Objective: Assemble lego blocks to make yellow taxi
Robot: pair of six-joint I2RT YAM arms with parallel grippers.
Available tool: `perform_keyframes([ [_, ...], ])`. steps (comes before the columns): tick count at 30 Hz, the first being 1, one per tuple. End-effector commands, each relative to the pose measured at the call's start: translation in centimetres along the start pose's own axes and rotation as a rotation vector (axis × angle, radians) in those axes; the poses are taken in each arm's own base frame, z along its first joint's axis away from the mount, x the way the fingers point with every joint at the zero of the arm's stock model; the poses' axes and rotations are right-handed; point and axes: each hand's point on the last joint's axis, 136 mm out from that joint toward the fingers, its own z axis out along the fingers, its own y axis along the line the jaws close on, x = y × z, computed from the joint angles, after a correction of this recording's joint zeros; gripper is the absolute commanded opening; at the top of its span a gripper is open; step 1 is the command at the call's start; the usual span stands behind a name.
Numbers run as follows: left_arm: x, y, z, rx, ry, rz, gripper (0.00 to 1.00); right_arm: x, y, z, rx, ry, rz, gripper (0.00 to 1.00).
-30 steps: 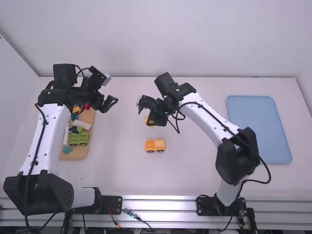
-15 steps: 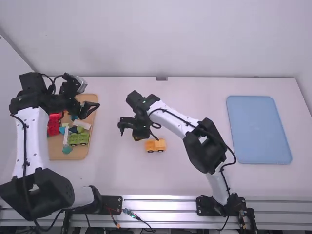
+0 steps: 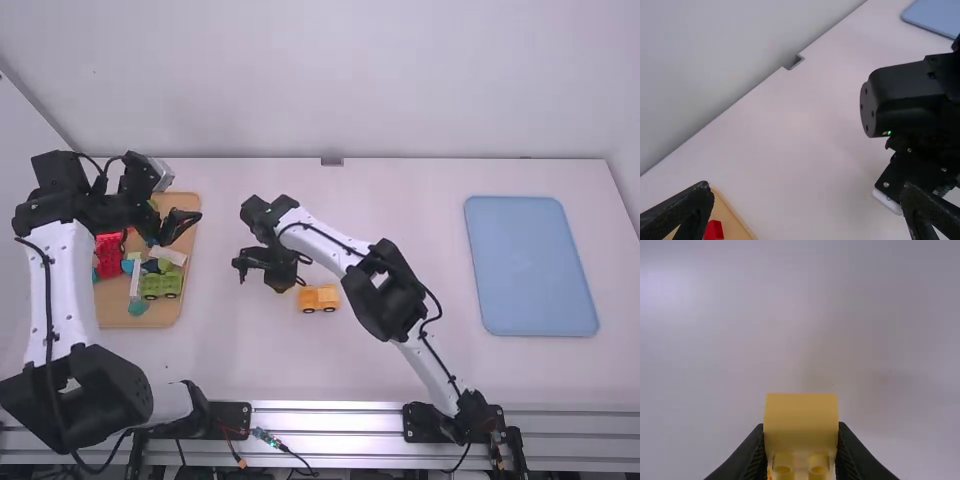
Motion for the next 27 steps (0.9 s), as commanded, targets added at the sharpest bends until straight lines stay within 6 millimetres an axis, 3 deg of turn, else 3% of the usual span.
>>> perform_keyframes([
  [1, -0.2, -0.4, 0.3, 0.023, -0.027, 0.015, 0.99, -0.3, -0.4, 0.8, 0.008, 0.021, 0.003, 0.11],
  [13, 0.2, -0.2, 0.6, 0.016, -0.03, 0.017, 0.99, -1.6, 2.0, 2.5, 0.005, 0.071, -0.067, 0.12],
  [19, 0.2, -0.3, 0.6, 0.019, -0.027, 0.011, 0.99, -1.8, 2.0, 2.5, 0.004, 0.062, -0.066, 0.12],
  [23, 0.2, -0.3, 0.6, 0.019, -0.027, 0.01, 0.99, -1.4, 1.2, 3.7, 0.042, 0.07, -0.032, 0.14],
  [27, 0.2, -0.3, 0.6, 0.02, -0.027, 0.01, 0.99, -0.5, 1.0, 4.4, 0.061, 0.108, -0.04, 0.08],
])
